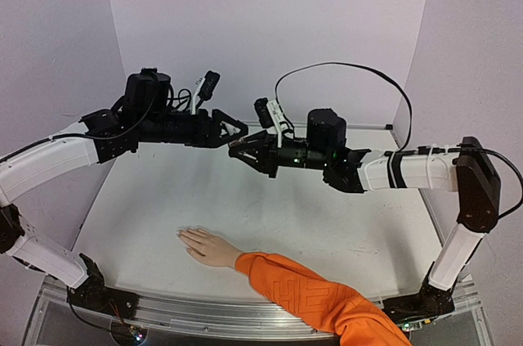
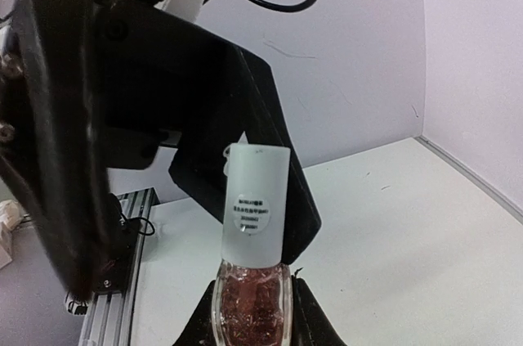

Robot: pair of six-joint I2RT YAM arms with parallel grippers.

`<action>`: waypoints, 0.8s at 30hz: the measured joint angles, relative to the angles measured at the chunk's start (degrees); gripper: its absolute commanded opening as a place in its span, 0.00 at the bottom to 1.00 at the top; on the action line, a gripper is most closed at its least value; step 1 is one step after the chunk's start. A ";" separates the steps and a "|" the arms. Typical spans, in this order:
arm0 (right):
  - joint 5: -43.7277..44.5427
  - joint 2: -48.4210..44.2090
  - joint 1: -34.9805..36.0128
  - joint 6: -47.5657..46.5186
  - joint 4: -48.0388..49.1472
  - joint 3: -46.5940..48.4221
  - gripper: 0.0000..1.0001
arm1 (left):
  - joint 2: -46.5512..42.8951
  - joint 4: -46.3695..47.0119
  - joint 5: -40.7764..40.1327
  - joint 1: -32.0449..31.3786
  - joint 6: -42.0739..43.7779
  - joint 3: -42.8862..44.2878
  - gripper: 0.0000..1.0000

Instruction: Paint the nails

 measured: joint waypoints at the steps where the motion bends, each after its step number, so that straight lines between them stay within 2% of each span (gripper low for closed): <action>1: 0.20 0.00 0.00 -0.24 -0.17 -0.02 0.00 | 0.00 -0.50 -0.07 -0.15 0.00 0.33 0.78; 8: 0.52 0.00 0.00 -2.99 -2.64 -0.02 0.00 | -0.04 -9.55 -2.69 -0.28 0.13 2.93 0.77; 16: -0.50 0.00 -0.04 -5.46 -4.94 0.00 0.00 | 0.00 -16.02 -3.13 0.87 -0.11 4.81 0.56; 24: -2.45 0.00 -0.04 -6.64 -6.88 0.85 0.00 | 1.44 -17.84 -2.40 1.36 -0.09 6.23 0.42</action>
